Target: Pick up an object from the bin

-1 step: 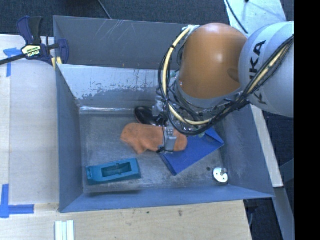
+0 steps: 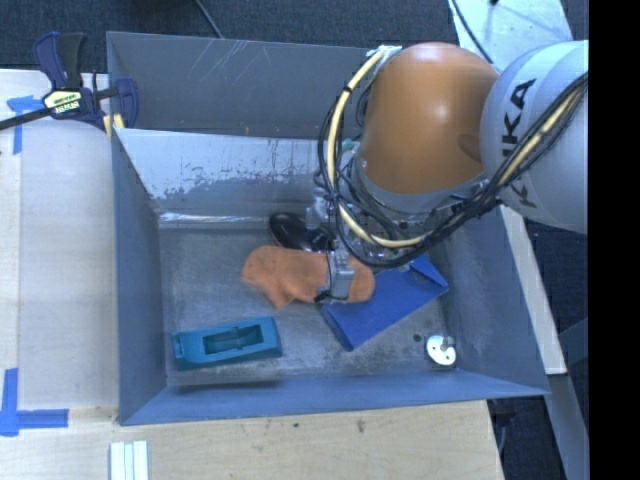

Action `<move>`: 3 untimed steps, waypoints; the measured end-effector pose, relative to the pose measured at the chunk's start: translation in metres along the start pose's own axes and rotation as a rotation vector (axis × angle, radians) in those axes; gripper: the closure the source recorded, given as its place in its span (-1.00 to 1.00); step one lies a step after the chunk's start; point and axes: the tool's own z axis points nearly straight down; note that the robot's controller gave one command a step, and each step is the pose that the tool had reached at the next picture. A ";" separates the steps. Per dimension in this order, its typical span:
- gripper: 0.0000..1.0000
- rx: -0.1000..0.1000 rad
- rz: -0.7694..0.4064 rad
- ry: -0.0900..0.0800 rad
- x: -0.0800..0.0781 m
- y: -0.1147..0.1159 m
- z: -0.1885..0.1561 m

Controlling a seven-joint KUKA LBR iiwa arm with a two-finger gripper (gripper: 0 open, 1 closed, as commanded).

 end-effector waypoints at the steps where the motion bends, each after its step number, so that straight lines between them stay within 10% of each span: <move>1: -1.00 -0.001 0.052 -0.008 -0.016 -0.013 0.041; 2: -1.00 0.000 0.174 -0.004 -0.034 -0.044 0.098; 3: 1.00 0.001 0.258 0.000 -0.038 -0.047 0.147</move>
Offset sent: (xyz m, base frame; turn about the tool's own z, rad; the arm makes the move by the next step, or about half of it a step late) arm 0.0376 -0.0522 -0.1115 0.1879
